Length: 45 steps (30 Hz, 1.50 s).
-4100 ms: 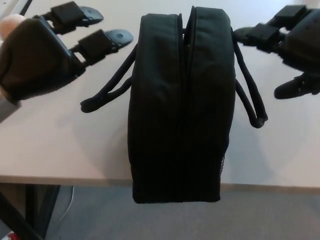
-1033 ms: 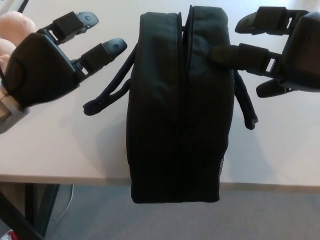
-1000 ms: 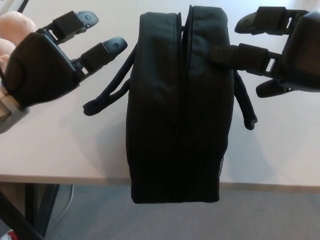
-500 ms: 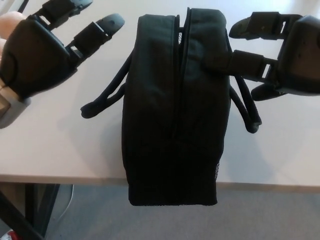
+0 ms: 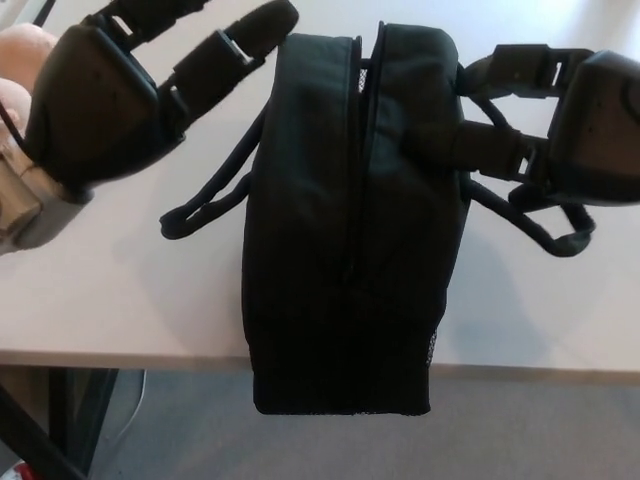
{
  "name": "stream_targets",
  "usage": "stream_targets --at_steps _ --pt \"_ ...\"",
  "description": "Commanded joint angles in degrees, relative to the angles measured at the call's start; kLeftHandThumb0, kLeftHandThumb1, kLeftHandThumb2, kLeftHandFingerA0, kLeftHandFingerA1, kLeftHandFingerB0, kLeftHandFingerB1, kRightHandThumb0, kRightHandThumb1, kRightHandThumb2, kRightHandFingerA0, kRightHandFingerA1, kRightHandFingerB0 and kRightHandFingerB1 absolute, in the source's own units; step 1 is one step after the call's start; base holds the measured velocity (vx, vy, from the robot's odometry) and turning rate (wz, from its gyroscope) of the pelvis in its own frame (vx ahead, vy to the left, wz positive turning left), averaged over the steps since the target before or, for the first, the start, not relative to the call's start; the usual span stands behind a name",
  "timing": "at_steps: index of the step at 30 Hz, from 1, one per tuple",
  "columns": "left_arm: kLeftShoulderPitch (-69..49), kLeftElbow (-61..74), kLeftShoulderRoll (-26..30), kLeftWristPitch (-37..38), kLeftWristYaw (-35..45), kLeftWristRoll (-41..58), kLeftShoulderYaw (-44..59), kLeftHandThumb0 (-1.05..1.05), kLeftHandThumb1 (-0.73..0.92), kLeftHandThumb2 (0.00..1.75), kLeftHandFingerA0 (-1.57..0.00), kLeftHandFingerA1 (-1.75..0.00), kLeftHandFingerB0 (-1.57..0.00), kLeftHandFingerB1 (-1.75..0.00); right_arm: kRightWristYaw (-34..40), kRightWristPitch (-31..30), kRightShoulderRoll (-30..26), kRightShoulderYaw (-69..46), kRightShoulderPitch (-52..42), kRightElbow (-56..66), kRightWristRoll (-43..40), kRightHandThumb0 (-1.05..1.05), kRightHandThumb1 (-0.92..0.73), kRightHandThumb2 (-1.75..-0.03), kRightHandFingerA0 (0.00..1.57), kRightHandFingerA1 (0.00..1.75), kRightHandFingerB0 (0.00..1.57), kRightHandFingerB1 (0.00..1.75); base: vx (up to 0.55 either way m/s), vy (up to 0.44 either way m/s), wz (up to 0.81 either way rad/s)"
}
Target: A lunch bag is kept on the middle of the desk and the robot uses both its hands to grab the opening of the bag from the left and right and moves its hands away from each other to spread the bag open
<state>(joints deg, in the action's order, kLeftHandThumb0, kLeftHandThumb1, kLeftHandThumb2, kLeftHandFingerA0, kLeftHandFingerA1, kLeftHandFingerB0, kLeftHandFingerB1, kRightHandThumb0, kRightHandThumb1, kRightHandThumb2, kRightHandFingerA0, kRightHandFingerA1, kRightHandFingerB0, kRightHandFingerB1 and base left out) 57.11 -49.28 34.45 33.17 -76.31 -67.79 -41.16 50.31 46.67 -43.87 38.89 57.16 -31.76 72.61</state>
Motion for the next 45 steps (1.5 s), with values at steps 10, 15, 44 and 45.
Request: stream_targets --at_steps 10,15,44,45 --pt "-5.6 9.5 5.3 1.2 3.5 -3.3 -1.7 -0.11 0.54 0.57 -0.66 -0.41 -0.15 -0.34 0.1 -0.7 -0.4 1.2 -0.2 -4.1 1.0 -0.58 -0.51 -0.56 0.61 0.39 0.16 0.3 0.0 0.0 0.0" --pt "-8.5 11.1 6.3 -0.2 4.1 -4.5 -2.3 -0.09 0.52 0.55 -0.71 -0.41 -0.13 -0.33 -0.9 -0.9 -0.7 1.3 0.0 -3.3 1.5 -0.61 -0.52 -0.57 0.61 0.4 0.33 0.33 0.0 0.0 0.0" --pt "-1.8 -0.3 -0.9 -1.9 5.2 -3.0 -2.0 -0.06 0.47 0.64 -0.51 -0.45 -0.06 -0.18 -1.1 3.2 2.5 2.2 0.9 -4.2 0.5 -0.67 -0.41 -0.75 0.95 1.25 0.6 0.48 0.0 0.0 0.0" --pt "-1.9 0.0 -0.6 -2.0 5.3 -3.2 -2.1 -0.04 0.47 0.65 -0.51 -0.46 -0.05 -0.18 -1.5 3.4 2.5 2.1 0.9 -4.1 0.2 -0.64 -0.41 -0.77 0.91 1.18 0.52 0.47 0.0 0.0 0.0"
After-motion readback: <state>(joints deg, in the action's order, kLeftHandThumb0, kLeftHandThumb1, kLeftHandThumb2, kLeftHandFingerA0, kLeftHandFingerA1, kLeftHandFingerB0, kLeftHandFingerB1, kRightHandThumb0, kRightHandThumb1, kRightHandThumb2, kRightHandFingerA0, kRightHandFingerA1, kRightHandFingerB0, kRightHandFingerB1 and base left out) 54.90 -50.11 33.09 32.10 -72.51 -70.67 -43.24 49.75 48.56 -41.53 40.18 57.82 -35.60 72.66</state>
